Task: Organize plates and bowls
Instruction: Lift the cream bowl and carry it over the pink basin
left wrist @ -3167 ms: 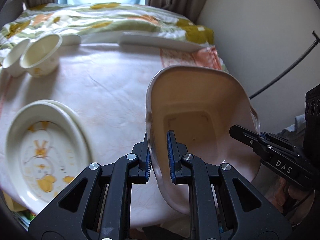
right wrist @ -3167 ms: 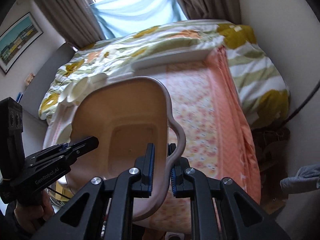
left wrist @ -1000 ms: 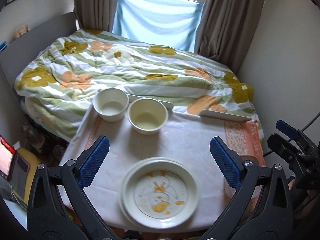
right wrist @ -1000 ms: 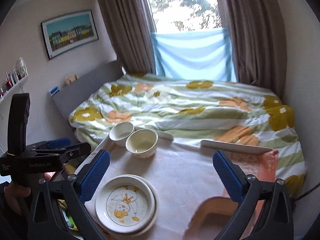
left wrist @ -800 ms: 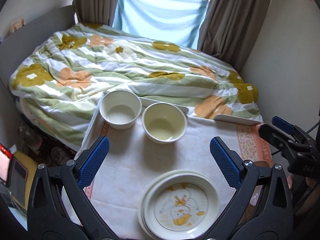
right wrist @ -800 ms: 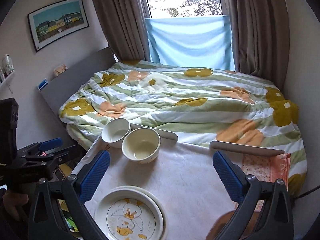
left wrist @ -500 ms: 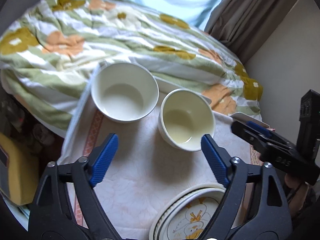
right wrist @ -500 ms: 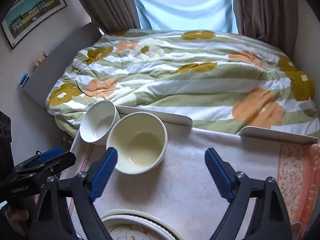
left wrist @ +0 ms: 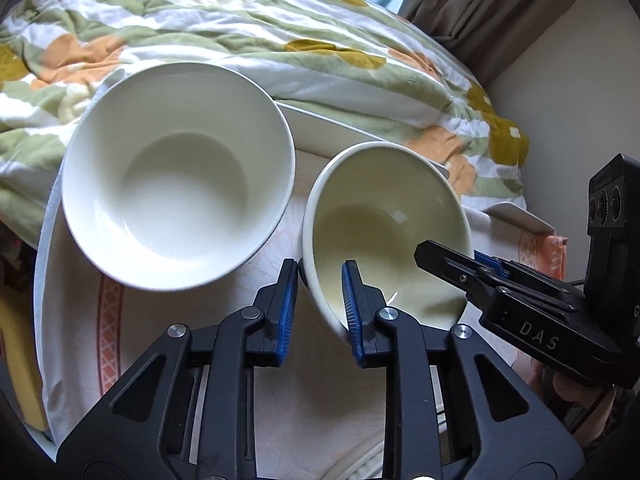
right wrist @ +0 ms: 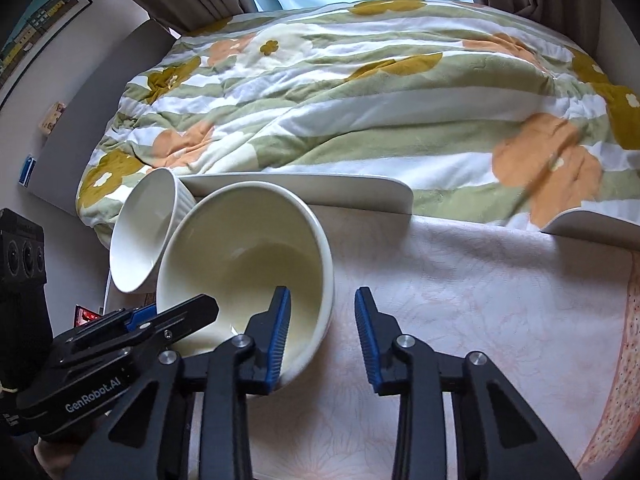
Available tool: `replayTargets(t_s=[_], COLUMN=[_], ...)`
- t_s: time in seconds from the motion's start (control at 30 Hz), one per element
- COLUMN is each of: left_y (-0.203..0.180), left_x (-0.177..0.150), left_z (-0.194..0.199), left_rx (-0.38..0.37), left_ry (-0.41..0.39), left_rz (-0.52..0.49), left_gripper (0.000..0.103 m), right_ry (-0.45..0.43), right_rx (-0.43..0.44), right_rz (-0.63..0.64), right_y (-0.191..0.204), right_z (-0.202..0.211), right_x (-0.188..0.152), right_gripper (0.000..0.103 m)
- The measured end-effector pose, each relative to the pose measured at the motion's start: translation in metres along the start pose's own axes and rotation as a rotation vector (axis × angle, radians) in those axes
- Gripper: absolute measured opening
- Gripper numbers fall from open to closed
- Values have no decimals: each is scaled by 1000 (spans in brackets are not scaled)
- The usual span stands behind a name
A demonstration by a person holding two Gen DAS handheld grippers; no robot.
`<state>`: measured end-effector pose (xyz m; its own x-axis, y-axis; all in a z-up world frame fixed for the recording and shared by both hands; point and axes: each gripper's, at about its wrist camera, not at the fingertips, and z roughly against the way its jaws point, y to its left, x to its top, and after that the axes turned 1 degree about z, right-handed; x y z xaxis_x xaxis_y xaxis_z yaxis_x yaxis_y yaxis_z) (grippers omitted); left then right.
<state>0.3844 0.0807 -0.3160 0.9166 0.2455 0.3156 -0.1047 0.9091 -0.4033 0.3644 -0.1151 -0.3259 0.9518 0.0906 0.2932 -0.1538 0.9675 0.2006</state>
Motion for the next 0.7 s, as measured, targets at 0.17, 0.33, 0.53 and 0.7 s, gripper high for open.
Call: replayTargets(t_s=[0.17, 0.33, 0.53, 0.7], left_y=[-8, -16, -36, -70], left_x=[1, 1, -1, -11], left_z=[0, 10, 35, 69], left_rx=[43, 59, 48, 28], left_ry=[0, -19, -36, -89], left_rz=[-45, -72, -103, -140], left_gripper=[19, 19, 19, 19], right_ry=[1, -14, -53, -105], right_rx=[-10, -16, -22, -18], right_rz=[-5, -9, -22, -36], right_y=[2, 2, 4, -1], right_z=[-1, 5, 31, 73], right_x=[-1, -2, -6, -17], right_gripper=[15, 15, 15, 15])
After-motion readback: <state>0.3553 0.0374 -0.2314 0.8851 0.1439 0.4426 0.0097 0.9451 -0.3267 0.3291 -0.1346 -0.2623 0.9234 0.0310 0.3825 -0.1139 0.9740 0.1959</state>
